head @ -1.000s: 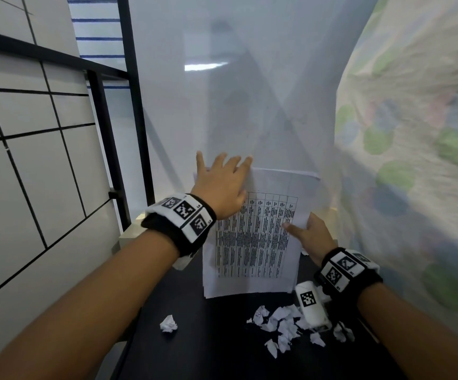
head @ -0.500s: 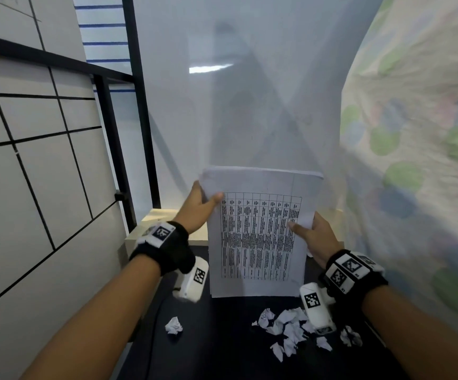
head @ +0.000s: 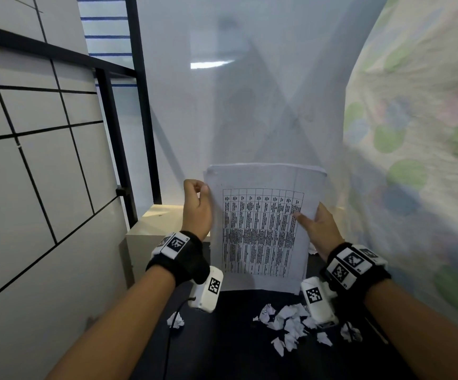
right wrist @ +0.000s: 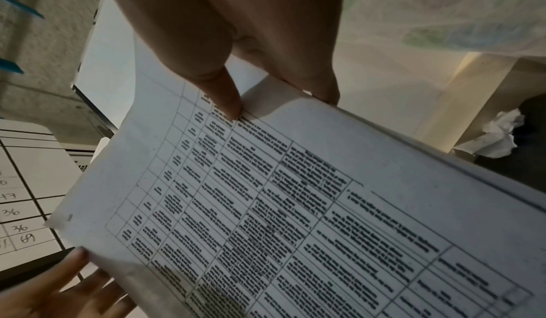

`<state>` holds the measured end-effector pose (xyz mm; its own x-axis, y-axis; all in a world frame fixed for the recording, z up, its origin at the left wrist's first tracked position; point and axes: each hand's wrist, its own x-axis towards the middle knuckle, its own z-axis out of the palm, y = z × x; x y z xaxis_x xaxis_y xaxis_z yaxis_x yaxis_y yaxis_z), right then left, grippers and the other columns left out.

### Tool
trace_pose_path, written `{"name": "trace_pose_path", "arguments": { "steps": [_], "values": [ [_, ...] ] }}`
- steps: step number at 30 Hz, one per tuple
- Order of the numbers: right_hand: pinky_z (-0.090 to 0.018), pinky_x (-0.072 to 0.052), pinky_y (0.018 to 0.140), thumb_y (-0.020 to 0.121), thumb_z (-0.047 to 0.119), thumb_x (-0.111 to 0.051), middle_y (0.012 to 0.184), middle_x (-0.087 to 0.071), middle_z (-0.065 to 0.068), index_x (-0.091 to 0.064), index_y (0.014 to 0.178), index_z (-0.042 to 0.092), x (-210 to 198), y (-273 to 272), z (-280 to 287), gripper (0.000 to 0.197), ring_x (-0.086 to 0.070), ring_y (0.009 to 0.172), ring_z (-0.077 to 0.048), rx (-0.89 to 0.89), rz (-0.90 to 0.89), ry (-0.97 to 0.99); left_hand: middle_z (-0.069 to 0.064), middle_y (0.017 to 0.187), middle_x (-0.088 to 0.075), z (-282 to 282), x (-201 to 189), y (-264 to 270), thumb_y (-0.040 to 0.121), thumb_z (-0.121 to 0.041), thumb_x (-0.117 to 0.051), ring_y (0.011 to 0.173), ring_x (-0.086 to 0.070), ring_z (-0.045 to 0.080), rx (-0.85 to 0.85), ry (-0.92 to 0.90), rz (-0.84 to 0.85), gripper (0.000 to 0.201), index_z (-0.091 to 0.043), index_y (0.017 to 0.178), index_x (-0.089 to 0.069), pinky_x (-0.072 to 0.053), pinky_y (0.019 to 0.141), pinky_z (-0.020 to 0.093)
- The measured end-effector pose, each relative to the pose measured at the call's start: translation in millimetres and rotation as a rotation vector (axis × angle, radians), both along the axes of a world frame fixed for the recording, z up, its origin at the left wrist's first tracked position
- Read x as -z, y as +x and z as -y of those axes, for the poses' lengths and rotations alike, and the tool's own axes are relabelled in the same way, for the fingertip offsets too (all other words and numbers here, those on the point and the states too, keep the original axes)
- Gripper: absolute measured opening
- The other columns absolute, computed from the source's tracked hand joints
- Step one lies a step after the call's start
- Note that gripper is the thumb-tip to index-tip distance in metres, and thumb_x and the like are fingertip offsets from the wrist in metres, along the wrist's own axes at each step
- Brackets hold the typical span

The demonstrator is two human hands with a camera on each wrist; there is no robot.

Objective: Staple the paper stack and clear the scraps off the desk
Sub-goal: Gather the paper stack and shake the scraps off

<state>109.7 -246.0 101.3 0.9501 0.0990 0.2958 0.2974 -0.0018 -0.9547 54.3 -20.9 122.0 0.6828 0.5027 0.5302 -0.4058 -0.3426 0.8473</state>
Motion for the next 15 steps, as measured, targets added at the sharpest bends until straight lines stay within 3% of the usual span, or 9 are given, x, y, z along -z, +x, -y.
{"name": "trace_pose_path", "arguments": {
  "steps": [3, 9, 12, 15],
  "values": [
    [-0.053, -0.042, 0.103, 0.089, 0.002, -0.055, 0.125, -0.059, -0.017, -0.048, 0.127, 0.004, 1, 0, -1, 0.038, -0.057, 0.116, -0.032, 0.004, 0.013, -0.01, -0.011, 0.084, -0.046, -4, -2, 2, 0.099, -0.017, -0.037, 0.085, -0.049, 0.017, -0.026, 0.009, 0.023, 0.006, -0.015, 0.093, -0.038, -0.048, 0.087, 0.051],
    [-0.052, -0.043, 0.103, 0.09, 0.003, -0.054, 0.126, -0.058, -0.015, -0.045, 0.128, 0.004, 0, -1, 1, 0.039, -0.056, 0.117, -0.031, -0.004, 0.003, -0.012, -0.009, 0.077, -0.044, -3, -21, 3, 0.098, -0.018, -0.04, 0.079, -0.044, 0.018, 0.002, 0.065, 0.077, 0.023, -0.032, 0.08, -0.039, -0.038, 0.071, 0.037],
    [-0.052, -0.044, 0.102, 0.09, 0.003, -0.054, 0.126, -0.058, -0.015, -0.046, 0.128, 0.004, -1, -2, 0, 0.039, -0.056, 0.116, -0.031, -0.008, 0.003, -0.011, -0.007, 0.076, -0.043, 2, -22, 1, 0.099, -0.016, -0.04, 0.076, -0.042, 0.017, 0.021, 0.062, 0.052, 0.014, -0.021, 0.086, -0.041, -0.036, 0.072, 0.027],
    [-0.052, -0.044, 0.102, 0.09, 0.002, -0.053, 0.123, -0.058, -0.013, -0.046, 0.128, 0.005, -1, -3, 0, 0.038, -0.056, 0.116, -0.03, -0.008, -0.004, -0.004, -0.006, 0.074, -0.042, 4, -16, 2, 0.099, -0.013, -0.04, 0.068, -0.041, 0.009, 0.012, 0.034, 0.049, 0.008, -0.012, 0.091, -0.039, -0.035, 0.066, 0.021]
  ]
}}
